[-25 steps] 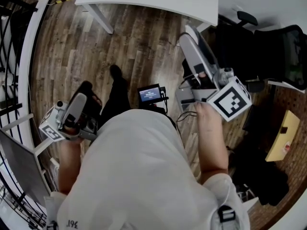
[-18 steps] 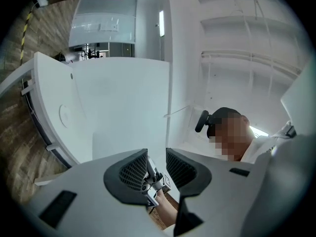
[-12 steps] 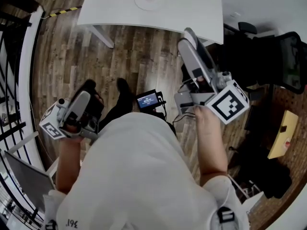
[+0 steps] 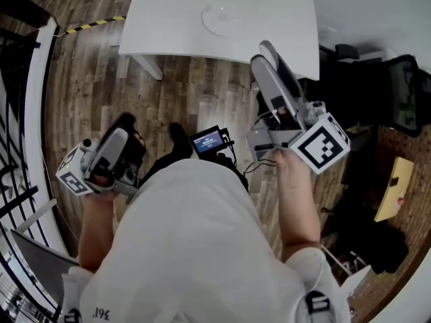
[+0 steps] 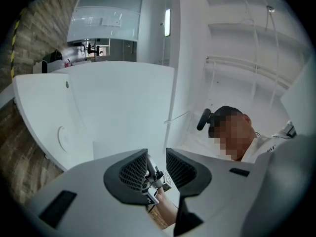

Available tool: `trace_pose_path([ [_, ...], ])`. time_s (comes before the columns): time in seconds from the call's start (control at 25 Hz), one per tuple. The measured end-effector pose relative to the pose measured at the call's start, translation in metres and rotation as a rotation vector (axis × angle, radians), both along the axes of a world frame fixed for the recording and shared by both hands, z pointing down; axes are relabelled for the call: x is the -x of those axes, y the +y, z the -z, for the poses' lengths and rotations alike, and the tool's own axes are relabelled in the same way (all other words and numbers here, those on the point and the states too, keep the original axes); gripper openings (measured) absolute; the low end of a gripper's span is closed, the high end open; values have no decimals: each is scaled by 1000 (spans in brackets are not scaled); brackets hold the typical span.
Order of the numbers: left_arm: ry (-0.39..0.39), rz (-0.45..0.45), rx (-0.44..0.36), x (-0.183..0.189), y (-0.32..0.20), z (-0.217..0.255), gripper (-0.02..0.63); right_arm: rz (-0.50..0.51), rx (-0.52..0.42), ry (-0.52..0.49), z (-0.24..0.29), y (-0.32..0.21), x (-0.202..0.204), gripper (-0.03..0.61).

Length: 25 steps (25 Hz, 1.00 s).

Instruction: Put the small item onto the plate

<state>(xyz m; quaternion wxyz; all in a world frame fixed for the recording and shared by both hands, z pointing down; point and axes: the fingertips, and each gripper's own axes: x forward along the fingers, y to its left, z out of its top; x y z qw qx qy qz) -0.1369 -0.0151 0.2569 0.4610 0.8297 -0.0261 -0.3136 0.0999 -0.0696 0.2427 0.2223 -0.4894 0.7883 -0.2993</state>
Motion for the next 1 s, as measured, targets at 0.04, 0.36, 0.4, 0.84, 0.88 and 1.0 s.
trace_pose_path([
  [0.04,1,-3,1,4,-10,-2,114,-4,-1,2,-1,-9,4,318],
  [0.36,-10,-50,8,16,-39,-2,114,-45,-3,-1,-1,-29,17,318],
  [0.4,-9,-59,9,13,-43,-3,114,-52,1,0,-3,-31,16,318],
  [0.84,-27,-110,15,-5,-51,-11,114,-81,31,-3,-16,-37,5,318],
  [0.88,-28,-100,14,-1,-50,-9,114,-73,27,0,-14,-38,10,318],
  [1.0,-28,-78,10,-7,-56,-6,114,-54,28,5,-14,-49,6,319],
])
